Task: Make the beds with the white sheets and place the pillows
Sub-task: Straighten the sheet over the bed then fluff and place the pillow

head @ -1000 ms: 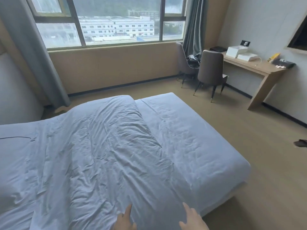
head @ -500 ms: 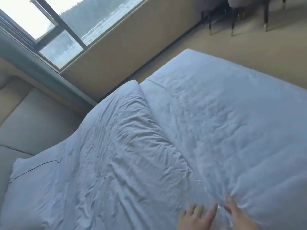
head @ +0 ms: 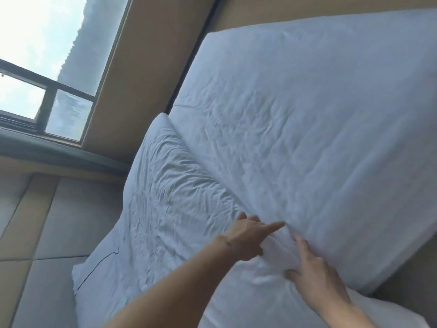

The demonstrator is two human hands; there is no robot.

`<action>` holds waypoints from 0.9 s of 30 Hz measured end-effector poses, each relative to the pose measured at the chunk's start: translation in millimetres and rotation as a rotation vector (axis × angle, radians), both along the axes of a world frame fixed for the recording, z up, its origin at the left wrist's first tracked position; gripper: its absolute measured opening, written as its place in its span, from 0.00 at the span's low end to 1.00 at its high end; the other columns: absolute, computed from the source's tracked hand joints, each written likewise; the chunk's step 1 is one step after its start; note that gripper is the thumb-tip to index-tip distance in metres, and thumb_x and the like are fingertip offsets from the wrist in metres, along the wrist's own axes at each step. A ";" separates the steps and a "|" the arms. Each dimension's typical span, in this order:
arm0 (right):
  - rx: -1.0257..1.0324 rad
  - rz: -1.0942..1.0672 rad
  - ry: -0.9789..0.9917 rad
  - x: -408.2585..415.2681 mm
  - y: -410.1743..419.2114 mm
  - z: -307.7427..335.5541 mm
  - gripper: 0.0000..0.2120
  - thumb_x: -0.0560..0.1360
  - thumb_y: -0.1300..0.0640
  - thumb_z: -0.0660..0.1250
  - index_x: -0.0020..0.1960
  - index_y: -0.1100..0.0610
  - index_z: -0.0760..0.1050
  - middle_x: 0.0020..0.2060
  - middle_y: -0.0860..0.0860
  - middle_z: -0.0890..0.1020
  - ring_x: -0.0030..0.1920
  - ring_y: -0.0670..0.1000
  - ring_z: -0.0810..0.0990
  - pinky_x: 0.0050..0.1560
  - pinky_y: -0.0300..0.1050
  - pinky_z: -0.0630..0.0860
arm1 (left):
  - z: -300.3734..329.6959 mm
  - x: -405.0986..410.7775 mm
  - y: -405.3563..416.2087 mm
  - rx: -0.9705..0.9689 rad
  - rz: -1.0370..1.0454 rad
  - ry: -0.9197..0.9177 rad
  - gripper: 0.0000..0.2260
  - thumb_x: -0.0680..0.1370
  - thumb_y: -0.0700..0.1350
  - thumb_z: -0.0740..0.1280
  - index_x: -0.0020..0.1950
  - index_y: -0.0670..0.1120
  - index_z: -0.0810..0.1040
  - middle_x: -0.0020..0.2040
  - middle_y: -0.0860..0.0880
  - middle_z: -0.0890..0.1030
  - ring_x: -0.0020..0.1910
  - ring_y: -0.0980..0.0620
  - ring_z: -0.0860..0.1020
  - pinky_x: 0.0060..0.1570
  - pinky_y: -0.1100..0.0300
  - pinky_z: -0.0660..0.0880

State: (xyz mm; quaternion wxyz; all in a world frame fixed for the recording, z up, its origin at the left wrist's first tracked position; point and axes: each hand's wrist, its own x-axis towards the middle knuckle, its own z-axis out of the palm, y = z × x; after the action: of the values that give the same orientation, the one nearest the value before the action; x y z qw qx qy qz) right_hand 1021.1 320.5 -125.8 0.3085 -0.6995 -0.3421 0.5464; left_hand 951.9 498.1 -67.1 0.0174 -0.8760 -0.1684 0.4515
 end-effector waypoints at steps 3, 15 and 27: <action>0.036 -0.018 -0.029 -1.7 -18.3 -15.4 0.33 0.76 0.47 0.67 0.75 0.39 0.53 0.64 0.49 0.79 0.63 0.57 0.78 0.58 0.47 0.74 | 0.0 6.9 1.7 0.066 0.019 0.025 0.26 0.74 0.49 0.72 0.71 0.61 0.70 0.57 0.48 0.82 0.59 0.48 0.76 0.60 0.53 0.64; -0.037 -0.202 -0.007 -5.0 -74.2 -28.7 0.10 0.74 0.45 0.67 0.47 0.47 0.68 0.38 0.49 0.77 0.52 0.54 0.82 0.44 0.44 0.72 | -21.5 6.2 -50.5 -0.017 0.062 -0.159 0.17 0.70 0.38 0.67 0.52 0.54 0.86 0.42 0.47 0.87 0.44 0.42 0.84 0.44 0.54 0.79; 0.485 0.172 -0.596 -80.9 -49.7 2.2 0.32 0.67 0.55 0.69 0.71 0.46 0.70 0.75 0.56 0.67 0.72 0.59 0.68 0.66 0.59 0.63 | -26.3 -179.2 -155.7 0.322 0.913 -0.633 0.25 0.73 0.76 0.40 0.70 0.79 0.40 0.82 0.53 0.48 0.80 0.51 0.47 0.75 0.44 0.56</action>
State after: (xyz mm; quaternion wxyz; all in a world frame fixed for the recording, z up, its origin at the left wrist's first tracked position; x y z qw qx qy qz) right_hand 940.2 270.8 -123.6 0.3053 -0.7031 -0.5932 0.2461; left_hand 772.6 342.4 -93.5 -0.0973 -0.7935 -0.5928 0.0980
